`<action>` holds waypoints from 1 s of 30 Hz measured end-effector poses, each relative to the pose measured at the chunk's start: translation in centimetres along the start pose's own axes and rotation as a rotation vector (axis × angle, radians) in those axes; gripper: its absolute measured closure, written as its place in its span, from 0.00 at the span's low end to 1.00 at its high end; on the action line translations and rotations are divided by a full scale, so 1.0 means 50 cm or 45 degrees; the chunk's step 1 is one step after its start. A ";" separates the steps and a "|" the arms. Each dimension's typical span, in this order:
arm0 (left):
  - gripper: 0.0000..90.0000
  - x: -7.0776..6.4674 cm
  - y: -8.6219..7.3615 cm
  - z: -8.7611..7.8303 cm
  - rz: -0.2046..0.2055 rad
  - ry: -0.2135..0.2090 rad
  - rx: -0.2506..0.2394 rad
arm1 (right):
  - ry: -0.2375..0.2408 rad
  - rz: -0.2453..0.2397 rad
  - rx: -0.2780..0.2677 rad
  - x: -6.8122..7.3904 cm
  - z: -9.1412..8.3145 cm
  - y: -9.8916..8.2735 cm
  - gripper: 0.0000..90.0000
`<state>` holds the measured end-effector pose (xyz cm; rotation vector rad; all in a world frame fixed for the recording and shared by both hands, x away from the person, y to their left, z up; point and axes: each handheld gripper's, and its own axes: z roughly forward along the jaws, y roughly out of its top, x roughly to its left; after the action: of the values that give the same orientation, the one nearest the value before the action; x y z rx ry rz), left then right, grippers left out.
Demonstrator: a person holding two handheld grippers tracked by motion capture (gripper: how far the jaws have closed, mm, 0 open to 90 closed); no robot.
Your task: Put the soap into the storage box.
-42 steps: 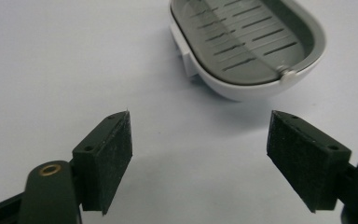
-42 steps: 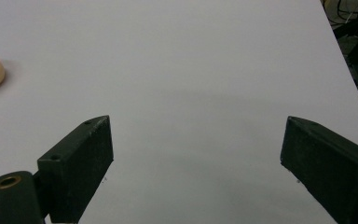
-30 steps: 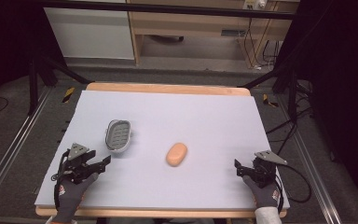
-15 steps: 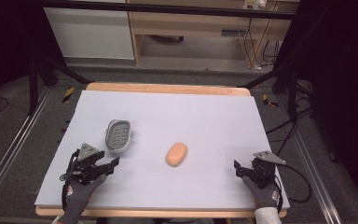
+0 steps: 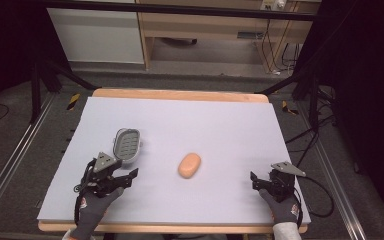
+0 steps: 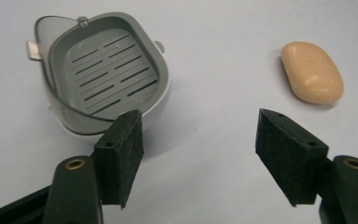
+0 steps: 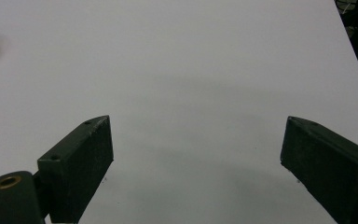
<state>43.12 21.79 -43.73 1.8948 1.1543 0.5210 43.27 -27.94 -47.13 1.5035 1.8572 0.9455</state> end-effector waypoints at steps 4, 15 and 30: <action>0.35 -0.013 0.010 0.006 0.027 -0.015 0.011 | 0.004 0.006 0.002 0.001 0.001 0.000 0.10; 0.34 -0.034 0.056 0.015 0.055 -0.054 -0.012 | 0.005 -0.002 0.009 0.002 0.002 0.000 0.10; 0.33 -0.086 0.096 0.062 0.084 -0.108 0.000 | 0.007 0.001 0.017 0.004 0.005 0.001 0.10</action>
<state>45.69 15.60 -41.24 1.9414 1.0396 0.4720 43.47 -27.71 -47.22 1.5115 1.8705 0.9401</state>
